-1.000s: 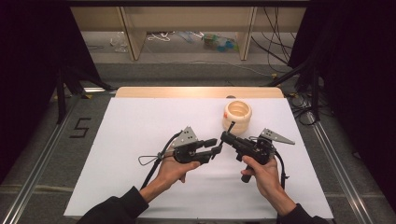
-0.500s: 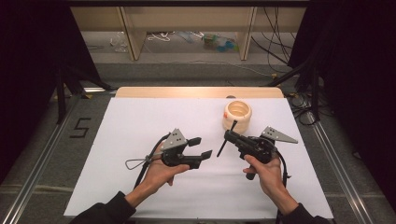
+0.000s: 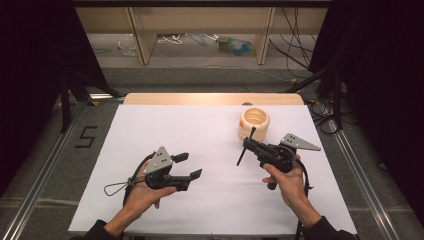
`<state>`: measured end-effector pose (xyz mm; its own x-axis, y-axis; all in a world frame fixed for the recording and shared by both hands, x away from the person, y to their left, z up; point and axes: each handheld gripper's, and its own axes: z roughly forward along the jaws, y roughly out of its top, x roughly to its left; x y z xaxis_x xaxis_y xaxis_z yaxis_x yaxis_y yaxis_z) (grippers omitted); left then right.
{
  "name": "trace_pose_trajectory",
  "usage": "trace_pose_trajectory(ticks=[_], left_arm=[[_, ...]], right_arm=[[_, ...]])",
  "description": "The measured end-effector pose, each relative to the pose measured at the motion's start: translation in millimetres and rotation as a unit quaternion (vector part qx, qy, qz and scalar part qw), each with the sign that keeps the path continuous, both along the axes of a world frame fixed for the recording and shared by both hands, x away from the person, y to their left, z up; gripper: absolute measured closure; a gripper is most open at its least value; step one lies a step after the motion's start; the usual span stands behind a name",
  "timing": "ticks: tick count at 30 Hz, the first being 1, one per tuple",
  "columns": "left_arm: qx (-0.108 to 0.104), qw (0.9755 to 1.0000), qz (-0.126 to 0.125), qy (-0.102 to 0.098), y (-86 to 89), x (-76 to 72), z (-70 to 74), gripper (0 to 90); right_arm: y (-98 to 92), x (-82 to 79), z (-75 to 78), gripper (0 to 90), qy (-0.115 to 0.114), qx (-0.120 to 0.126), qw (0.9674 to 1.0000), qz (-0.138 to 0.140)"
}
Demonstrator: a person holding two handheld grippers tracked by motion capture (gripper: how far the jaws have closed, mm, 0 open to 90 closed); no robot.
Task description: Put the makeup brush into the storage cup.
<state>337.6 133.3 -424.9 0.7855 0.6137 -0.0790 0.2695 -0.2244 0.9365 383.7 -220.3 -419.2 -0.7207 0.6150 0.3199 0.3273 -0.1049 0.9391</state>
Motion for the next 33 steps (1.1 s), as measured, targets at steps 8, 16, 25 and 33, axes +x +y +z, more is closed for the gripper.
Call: trace_pose_trajectory(ticks=[8,16,25,33], left_arm=[[0.007,1.0,0.007,0.0,21.8,-8.0,-11.3,27.0],[-0.007,0.9994,0.029,-0.014,44.1,-20.2,-16.8,26.1],[-0.008,0.9991,0.037,-0.019,51.7,-23.9,-22.3,25.7],[-0.01,0.999,0.04,-0.018,50.3,-23.6,-23.4,22.7]], right_arm=[[-9.6,7.4,6.9,83.8,-0.001,-0.02,0.9997,-0.014],[-15.5,17.1,10.9,83.8,-0.005,-0.04,0.9987,-0.032],[-23.3,31.7,25.4,83.8,-0.019,-0.053,0.9968,-0.056],[-28.1,46.3,37.9,83.8,-0.022,-0.062,0.9952,-0.073]])
